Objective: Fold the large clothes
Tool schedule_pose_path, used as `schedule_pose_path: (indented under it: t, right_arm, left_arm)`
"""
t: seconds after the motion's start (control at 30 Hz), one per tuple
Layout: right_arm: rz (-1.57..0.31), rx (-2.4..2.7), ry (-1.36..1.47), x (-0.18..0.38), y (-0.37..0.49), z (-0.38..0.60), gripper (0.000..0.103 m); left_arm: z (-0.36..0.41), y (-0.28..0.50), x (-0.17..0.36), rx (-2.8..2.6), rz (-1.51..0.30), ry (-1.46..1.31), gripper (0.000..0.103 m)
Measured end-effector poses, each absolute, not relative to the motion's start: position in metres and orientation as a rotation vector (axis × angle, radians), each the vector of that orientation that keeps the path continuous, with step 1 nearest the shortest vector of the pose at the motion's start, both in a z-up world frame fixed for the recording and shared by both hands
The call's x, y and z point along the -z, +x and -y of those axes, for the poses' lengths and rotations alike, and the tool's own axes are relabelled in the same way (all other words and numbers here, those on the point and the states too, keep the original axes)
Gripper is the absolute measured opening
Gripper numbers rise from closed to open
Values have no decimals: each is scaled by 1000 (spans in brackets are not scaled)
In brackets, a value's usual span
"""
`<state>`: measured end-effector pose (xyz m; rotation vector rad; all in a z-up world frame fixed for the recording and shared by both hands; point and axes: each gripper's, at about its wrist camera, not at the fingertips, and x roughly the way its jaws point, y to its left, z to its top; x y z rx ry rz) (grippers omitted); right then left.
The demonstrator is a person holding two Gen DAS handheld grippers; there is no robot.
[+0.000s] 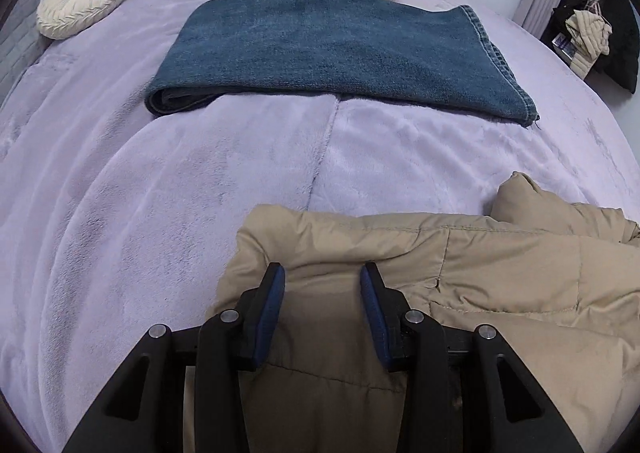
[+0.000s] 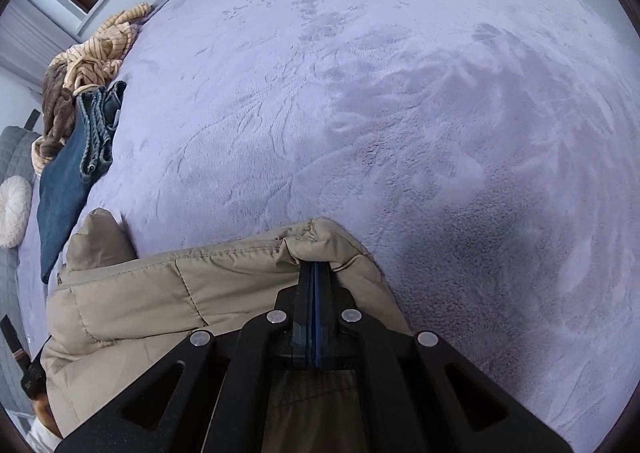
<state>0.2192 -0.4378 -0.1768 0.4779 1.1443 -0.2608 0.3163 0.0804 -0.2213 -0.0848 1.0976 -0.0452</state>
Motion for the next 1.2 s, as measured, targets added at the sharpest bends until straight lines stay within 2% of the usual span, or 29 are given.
schedule_pose_path:
  t: [0.1, 0.13, 0.17, 0.2, 0.67, 0.73, 0.8, 0.83, 0.87, 0.9, 0.97, 1.07, 1.2]
  right_arm:
    - [-1143, 257, 478, 162, 212, 434, 10]
    - [-1134, 248, 487, 156, 207, 433, 14]
    - [-1125, 242, 495, 151, 201, 431, 22]
    - [-1116, 235, 502, 146, 195, 429, 30]
    - [-1114, 173, 584, 106, 90, 392, 41]
    - [-1120, 167, 606, 105, 71, 387, 45]
    - [-1128, 164, 631, 105, 50, 383, 55]
    - [-1132, 166, 646, 106, 40, 381, 55]
    - [-1136, 168, 664, 107, 30, 379, 55]
    - [-1138, 169, 683, 108, 22, 377, 55]
    - [-1141, 174, 718, 112, 8, 373, 56]
    - [-1142, 174, 755, 120, -8, 369, 63]
    - [-1134, 159, 803, 135, -17, 366, 64]
  left_arm:
    - [-90, 301, 204, 32, -1104, -108, 43]
    - [-92, 294, 198, 30, -1110, -113, 52]
    - [-92, 287, 194, 35, -1117, -121, 66]
    - [-93, 279, 189, 40, -1122, -132, 71]
    - [-95, 168, 166, 58, -1204, -183, 71]
    - [-99, 153, 165, 45, -1211, -204, 71]
    - [-103, 138, 166, 49, -1236, -228, 71]
    - [-104, 132, 166, 46, -1244, -235, 76]
    - [-104, 125, 166, 41, -1249, -239, 95]
    - [-105, 119, 166, 36, -1245, -241, 103]
    - [-104, 108, 163, 35, -1228, -232, 103]
    - [-102, 97, 166, 43, -1242, -229, 103]
    - [-106, 89, 174, 55, -1253, -282, 103]
